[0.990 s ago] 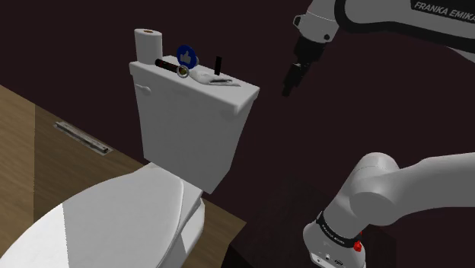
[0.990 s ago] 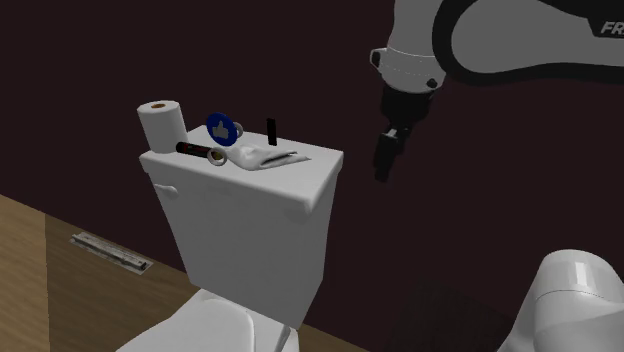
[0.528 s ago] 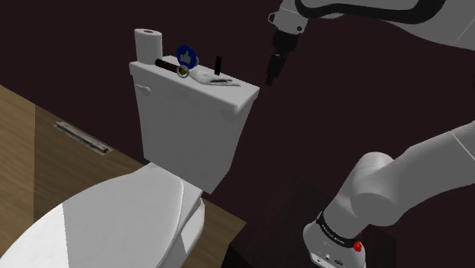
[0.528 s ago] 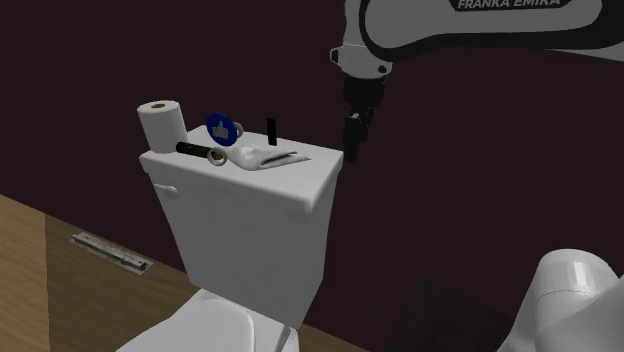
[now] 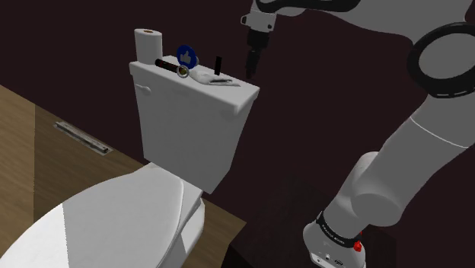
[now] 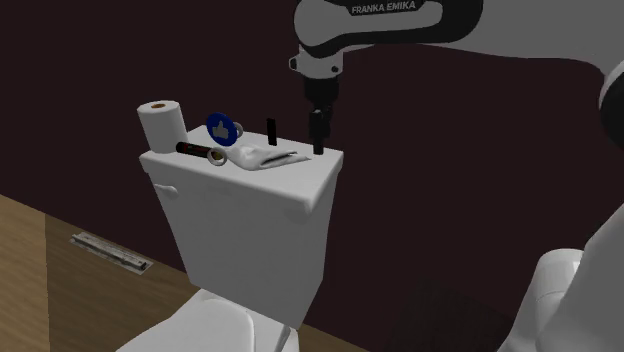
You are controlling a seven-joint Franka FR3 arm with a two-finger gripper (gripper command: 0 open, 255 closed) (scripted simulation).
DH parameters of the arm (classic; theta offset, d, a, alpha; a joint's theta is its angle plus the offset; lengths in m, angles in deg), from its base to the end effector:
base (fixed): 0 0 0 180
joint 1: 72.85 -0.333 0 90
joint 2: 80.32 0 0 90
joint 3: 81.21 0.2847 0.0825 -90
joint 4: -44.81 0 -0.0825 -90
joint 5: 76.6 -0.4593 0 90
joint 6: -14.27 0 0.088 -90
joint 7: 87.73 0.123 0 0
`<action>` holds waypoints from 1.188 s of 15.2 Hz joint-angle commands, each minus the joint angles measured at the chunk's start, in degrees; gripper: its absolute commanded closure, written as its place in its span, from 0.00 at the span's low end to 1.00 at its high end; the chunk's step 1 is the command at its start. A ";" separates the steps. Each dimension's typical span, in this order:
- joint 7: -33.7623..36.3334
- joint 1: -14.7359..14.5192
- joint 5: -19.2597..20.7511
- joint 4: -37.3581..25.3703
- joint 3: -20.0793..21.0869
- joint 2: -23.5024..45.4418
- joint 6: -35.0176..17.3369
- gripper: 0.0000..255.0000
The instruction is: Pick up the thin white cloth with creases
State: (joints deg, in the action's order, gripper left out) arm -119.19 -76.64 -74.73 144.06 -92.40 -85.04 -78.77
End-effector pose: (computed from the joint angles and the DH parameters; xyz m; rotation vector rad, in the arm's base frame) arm 0.6023 -0.0851 0.5433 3.0649 0.6580 -0.0494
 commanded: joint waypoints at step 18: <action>-8.25 0.94 -4.03 -10.89 -0.59 15.24 -0.72 1.00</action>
State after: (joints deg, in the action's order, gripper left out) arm -127.46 -75.59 -78.59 132.85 -93.12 -70.07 -79.67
